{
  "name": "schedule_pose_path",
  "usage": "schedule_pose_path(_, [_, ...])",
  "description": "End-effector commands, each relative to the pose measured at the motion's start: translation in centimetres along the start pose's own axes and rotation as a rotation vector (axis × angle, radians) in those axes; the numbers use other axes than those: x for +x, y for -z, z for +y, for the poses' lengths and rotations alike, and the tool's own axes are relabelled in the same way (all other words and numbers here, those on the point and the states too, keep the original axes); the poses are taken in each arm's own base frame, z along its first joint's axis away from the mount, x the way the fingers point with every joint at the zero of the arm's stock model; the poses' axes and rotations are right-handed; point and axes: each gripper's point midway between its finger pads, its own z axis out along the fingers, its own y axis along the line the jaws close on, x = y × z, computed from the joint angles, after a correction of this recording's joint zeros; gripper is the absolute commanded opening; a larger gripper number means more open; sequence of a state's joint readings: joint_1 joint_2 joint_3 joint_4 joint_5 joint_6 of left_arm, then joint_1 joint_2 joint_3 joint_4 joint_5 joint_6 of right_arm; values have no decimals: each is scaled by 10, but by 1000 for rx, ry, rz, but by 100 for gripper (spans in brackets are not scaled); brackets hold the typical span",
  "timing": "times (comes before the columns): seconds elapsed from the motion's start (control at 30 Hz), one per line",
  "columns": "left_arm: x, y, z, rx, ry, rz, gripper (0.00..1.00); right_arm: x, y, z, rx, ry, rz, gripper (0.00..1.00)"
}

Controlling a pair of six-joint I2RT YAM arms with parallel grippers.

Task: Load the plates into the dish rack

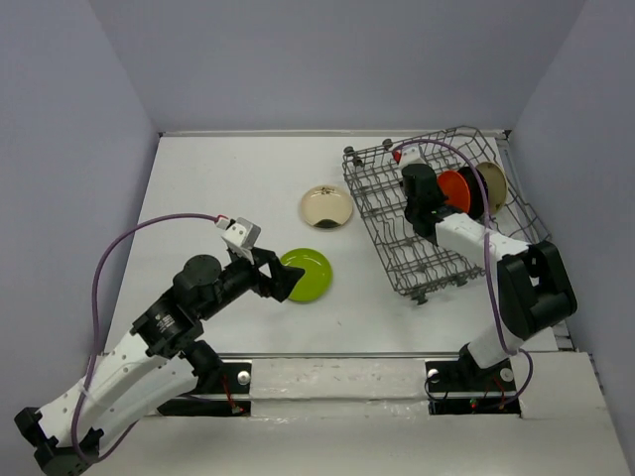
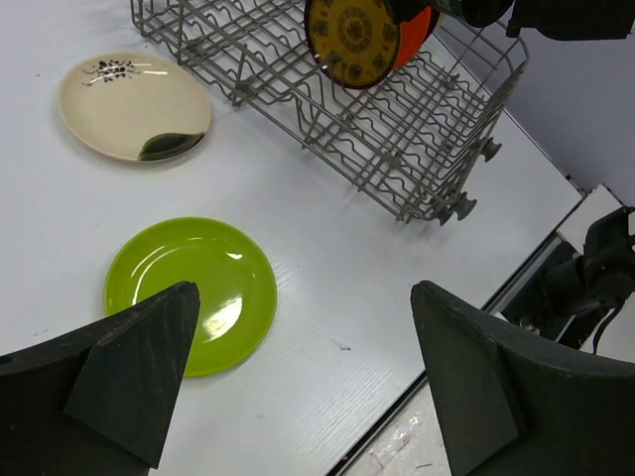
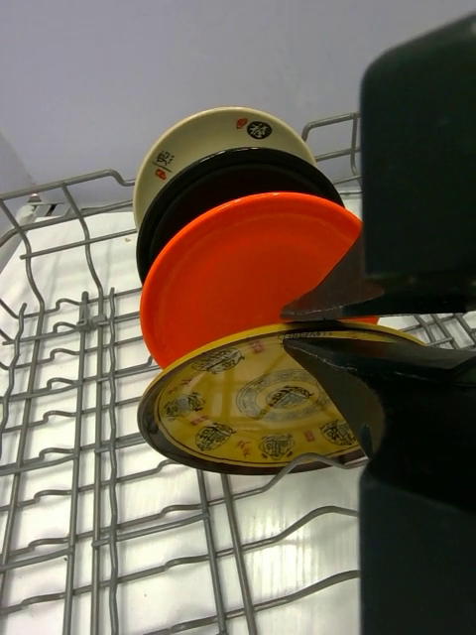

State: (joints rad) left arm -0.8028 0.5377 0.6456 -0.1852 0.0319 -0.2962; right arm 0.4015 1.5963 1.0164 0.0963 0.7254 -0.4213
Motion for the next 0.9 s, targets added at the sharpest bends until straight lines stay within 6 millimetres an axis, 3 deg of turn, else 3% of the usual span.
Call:
schedule_pose_path(0.0, [0, -5, 4, -17, -9, -4, 99, -11, 0, -1, 30, -83, -38, 22])
schedule_pose_path(0.1, [3, -7, 5, -23, -8, 7, 99, -12, 2, -5, 44, -101, -40, 23])
schedule_pose_path(0.33, [8, -11, 8, -39, -5, 34, 99, -6, 6, -13, 83, -106, -2, 40])
schedule_pose_path(0.6, [15, -19, 18, -89, -4, 67, 99, -25, 21, -24, 44, -232, -31, 46])
schedule_pose_path(0.73, [19, -23, 22, -110, -1, 84, 99, -35, 35, -30, 2, -330, -42, 47])
schedule_pose_path(0.87, [23, -32, 32, -157, 24, 111, 99, -58, 67, -36, -125, -514, -107, 52])
